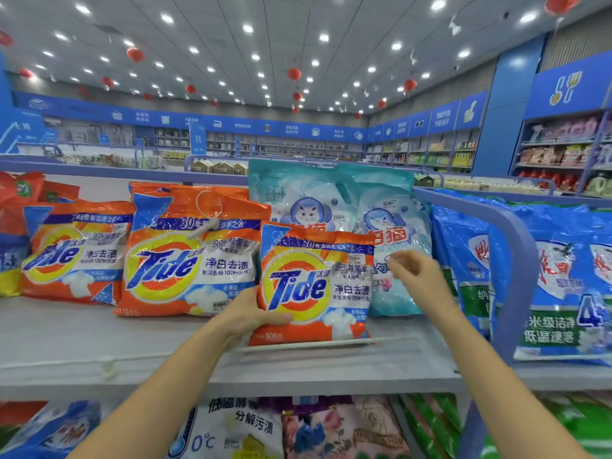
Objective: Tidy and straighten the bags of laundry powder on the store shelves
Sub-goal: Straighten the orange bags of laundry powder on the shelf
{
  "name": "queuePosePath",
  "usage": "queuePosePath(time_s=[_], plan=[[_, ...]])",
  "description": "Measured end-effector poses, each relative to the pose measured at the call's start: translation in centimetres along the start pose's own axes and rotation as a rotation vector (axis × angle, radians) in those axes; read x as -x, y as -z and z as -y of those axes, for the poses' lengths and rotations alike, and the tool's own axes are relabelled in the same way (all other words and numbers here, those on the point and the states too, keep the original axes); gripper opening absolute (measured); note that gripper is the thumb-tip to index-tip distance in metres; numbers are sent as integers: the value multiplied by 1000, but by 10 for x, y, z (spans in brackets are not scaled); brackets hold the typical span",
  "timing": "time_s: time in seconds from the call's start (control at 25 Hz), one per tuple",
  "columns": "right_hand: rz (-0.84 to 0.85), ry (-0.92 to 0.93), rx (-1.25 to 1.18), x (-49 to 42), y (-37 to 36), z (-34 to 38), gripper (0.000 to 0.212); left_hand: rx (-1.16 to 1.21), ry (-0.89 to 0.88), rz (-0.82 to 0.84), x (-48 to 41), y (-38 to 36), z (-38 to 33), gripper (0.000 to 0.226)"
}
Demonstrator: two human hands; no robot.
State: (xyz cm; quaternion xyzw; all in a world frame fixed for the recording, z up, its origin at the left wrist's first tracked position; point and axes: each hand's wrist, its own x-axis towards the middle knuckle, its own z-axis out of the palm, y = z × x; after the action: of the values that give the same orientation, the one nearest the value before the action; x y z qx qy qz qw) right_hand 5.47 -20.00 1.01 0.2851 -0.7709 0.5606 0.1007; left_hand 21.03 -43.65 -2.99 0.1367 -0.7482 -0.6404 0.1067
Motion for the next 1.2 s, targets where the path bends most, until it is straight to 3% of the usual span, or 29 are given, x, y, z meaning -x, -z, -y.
queuePosePath(time_s=[0.12,0.24,0.32,0.48,0.64,0.72,0.8,0.96,1.04,1.2], plan=[[285,-124,28,13,-7,-27,47,14,-40,-38,10,-4,-9,40],[438,-24,2,21,-18,-14,42,11,-100,-120,25,-2,-17,40],[530,1,-174,25,-27,4,42,6,-146,-182,42,5,-19,37],[617,56,-398,31,-72,39,35,39,-188,-365,88,40,-17,41],[626,128,-401,42,-143,75,23,94,-224,-548,128,92,-11,58],[651,137,-444,45,-176,95,25,124,-228,-639,144,117,-5,49],[700,119,-458,47,-210,114,39,157,-238,-710,157,147,3,43],[958,92,-473,49,-280,144,71,195,-248,-793,168,219,14,38],[903,121,-401,53,-312,157,73,201,-210,-777,164,259,25,33],[693,77,-383,57,-363,173,67,7,-145,-611,145,330,44,43]])
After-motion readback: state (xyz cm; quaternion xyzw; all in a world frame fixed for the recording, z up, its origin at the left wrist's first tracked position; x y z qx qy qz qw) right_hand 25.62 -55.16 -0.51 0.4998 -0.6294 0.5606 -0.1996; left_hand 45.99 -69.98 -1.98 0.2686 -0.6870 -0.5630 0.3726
